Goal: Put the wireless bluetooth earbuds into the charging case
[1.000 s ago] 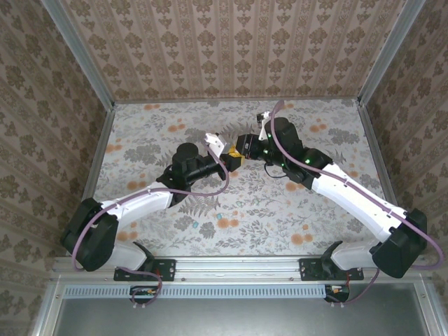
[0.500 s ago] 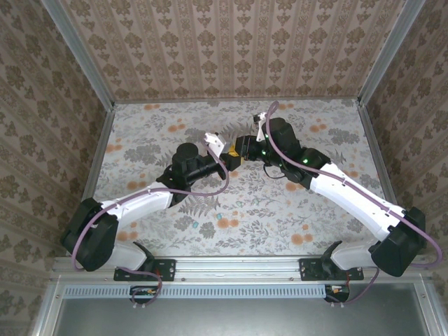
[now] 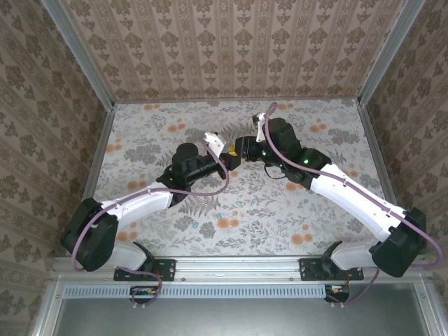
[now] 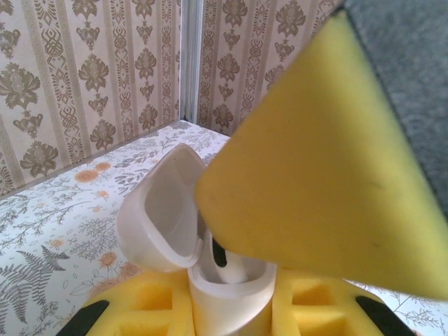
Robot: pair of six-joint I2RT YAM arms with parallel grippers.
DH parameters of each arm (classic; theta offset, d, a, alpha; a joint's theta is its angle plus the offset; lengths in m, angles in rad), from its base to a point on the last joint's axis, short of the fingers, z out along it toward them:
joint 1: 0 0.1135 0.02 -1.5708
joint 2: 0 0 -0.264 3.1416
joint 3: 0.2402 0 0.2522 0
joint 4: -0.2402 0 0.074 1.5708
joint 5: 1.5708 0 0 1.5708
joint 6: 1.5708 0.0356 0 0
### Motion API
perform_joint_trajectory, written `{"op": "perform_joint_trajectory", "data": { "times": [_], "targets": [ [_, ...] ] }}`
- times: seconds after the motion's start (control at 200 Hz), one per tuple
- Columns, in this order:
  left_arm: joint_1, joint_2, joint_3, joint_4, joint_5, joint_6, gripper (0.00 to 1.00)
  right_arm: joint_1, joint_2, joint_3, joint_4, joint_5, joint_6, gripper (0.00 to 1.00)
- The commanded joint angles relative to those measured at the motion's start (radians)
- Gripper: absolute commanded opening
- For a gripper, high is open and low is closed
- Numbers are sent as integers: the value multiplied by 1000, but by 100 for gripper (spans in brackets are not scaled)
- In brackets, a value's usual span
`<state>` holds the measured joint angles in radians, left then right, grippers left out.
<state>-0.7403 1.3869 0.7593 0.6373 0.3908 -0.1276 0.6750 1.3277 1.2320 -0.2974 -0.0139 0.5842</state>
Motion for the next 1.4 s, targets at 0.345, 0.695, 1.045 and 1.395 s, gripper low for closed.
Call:
{"op": "perform_joint_trajectory", "data": {
  "times": [0.345, 0.695, 1.045, 1.395],
  "targets": [
    [-6, -20, 23, 29, 6, 3, 22, 8, -31, 32, -35, 6, -12, 34],
    [-6, -26, 19, 12, 8, 16, 21, 6, -78, 64, 4, -18, -9, 39],
    [-9, -105, -21, -54, 24, 141, 21, -89, -75, 160, -121, 32, 13, 46],
    [-13, -173, -36, -132, 59, 220, 21, -247, 158, 324, -320, -420, 56, 55]
  ]
}}
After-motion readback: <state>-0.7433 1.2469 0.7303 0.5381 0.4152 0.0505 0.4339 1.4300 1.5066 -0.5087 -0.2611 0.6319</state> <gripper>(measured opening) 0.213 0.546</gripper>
